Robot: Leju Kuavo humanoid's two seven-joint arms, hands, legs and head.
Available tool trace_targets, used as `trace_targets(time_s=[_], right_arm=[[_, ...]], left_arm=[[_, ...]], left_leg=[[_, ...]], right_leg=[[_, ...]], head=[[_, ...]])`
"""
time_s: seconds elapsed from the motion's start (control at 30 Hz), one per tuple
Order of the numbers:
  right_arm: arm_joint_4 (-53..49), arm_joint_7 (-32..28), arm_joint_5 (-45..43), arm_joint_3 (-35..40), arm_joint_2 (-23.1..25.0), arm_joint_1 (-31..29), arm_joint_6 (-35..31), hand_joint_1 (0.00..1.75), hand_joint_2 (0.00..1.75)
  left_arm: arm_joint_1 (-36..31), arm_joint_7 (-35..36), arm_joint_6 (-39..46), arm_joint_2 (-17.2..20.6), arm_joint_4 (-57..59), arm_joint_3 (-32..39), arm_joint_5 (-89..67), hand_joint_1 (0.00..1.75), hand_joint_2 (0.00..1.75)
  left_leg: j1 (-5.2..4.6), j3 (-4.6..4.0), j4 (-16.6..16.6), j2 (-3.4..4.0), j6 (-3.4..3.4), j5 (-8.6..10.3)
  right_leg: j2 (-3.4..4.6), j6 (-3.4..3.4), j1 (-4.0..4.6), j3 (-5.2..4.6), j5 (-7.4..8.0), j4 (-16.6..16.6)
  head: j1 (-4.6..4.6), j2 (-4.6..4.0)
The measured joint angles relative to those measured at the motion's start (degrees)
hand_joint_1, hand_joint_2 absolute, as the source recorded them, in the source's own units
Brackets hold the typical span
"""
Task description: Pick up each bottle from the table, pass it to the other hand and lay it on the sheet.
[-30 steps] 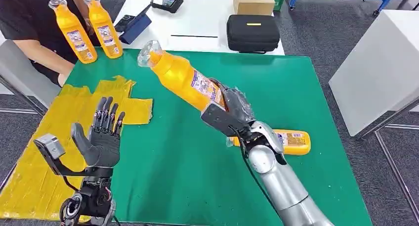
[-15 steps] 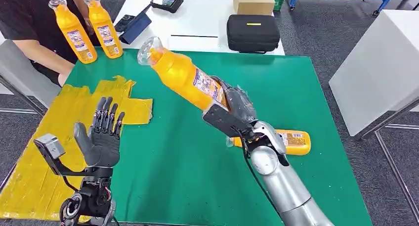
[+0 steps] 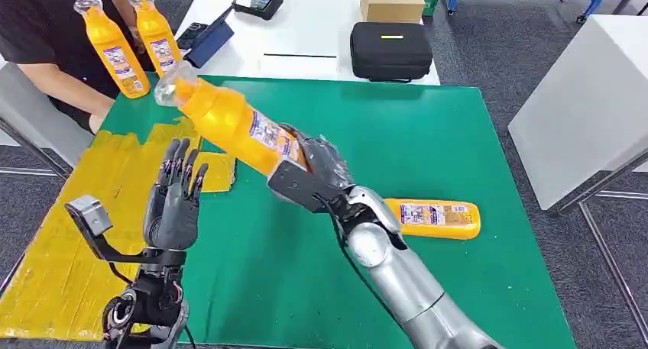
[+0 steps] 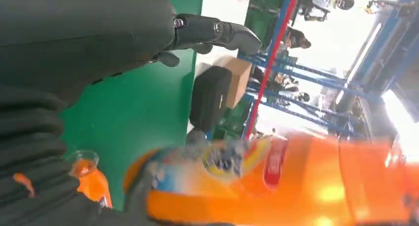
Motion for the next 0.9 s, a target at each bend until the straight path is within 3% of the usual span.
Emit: trace_targets(time_s=[0.47, 0.9], right_arm=[[9.5, 0.8, -1.1, 7.2, 5.4, -2.9, -0.9, 1.75, 1.75], [17.4, -0.6, 2.1, 16.6, 8.5, -0.6, -6.2, 1.75, 1.75]], left_arm=[[-1.5, -0.2, 1.1, 0.0, 0.2, -2.2, 1.1, 0.00, 1.75], [2.0, -0.7, 1.2, -0.7, 1.0, 0.5, 1.1, 0.00, 1.75]], left_leg=[[0.01, -0.01, 0.0, 0.00, 0.00, 0.00], [0.02, -0.08, 0.0, 0.06, -0.01, -0.01]], right_leg=[[0.00, -0.01, 0.00, -0.02, -0.01, 0.0], [0.07, -0.05, 0.01, -0.20, -0.04, 0.0]], head=[[0.04, 0.00], [0.00, 0.00]])
